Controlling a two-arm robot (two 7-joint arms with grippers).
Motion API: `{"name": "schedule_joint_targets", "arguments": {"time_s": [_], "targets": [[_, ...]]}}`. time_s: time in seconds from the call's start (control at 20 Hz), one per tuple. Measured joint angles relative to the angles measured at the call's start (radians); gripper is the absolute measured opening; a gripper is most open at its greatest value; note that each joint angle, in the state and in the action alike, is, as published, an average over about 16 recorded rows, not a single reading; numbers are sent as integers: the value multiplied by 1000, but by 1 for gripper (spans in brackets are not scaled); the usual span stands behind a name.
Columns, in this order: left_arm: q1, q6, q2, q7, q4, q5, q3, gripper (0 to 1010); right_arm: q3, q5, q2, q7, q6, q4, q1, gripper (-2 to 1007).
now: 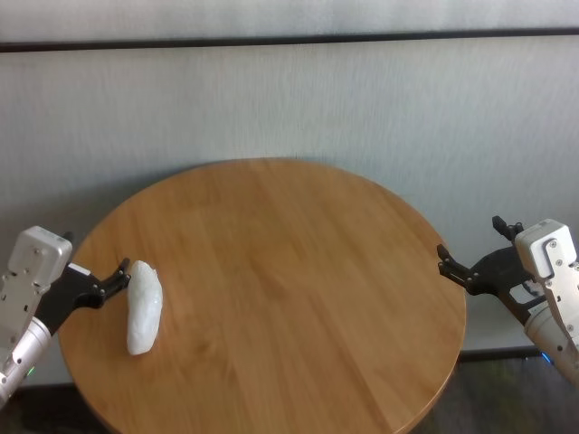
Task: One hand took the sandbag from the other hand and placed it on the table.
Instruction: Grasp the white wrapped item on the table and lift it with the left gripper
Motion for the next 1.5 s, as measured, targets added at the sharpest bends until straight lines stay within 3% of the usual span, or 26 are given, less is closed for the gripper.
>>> {"name": "schedule_joint_targets", "arguments": {"time_s": [1.5], "targets": [[0, 0, 0, 0, 0, 0, 0, 999, 0, 0, 0, 0, 0, 0, 0, 1005]]}}
